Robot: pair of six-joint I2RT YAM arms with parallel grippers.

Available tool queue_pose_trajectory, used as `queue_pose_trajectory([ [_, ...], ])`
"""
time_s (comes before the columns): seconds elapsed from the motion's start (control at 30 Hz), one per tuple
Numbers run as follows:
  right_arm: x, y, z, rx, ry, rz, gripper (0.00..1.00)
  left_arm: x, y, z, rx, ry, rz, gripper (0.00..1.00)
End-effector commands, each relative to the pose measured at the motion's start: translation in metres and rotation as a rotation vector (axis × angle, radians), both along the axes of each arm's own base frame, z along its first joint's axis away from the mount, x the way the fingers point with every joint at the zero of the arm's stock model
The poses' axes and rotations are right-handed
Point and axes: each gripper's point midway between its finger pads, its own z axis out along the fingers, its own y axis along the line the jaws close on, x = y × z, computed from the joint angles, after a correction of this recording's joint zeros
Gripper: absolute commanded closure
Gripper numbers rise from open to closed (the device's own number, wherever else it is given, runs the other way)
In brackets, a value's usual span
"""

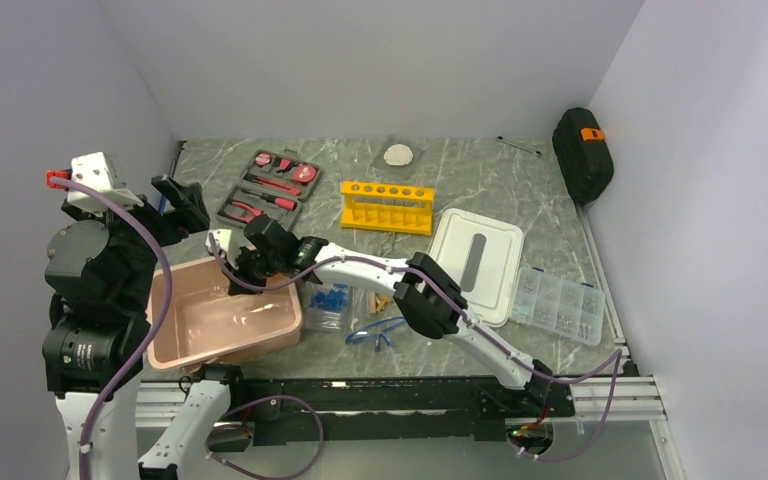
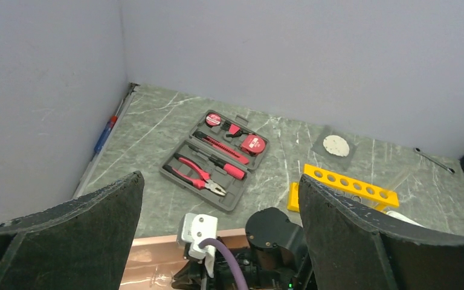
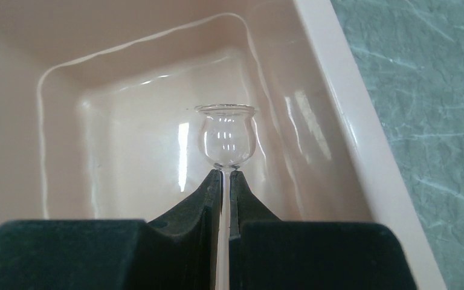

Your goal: Organize the chemistry lab equipment

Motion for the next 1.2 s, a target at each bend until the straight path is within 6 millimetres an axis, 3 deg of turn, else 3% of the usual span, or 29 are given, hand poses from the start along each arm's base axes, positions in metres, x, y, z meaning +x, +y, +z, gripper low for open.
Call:
queue_pose_trajectory([
  [0.0,0.023,0.005,-0.004,-0.013,-0.069,-0.078,1.0,-0.001,-0.008,0.001,-0.022,-0.012,-0.039,0.0],
  [0.3,0.042,0.004,-0.021,-0.054,-0.133,-0.19,0.97,0.002,-0.009,-0.004,-0.018,-0.003,-0.043,0.01],
  [0.53,0.044,0.003,-0.023,-0.054,-0.155,-0.216,0.88,0.005,-0.009,-0.006,-0.012,0.003,-0.045,0.01],
  [0.73,0.042,0.003,-0.011,-0.027,-0.156,-0.214,0.73,0.007,-0.008,-0.007,-0.006,0.007,-0.038,0.01],
  [0.97,0.037,0.005,0.009,0.008,-0.148,-0.203,0.65,0.007,-0.007,-0.008,0.0,0.008,-0.031,0.01],
  [1.17,0.026,0.008,0.053,0.062,-0.133,-0.171,0.57,0.011,-0.006,-0.013,0.015,0.017,-0.027,0.01],
])
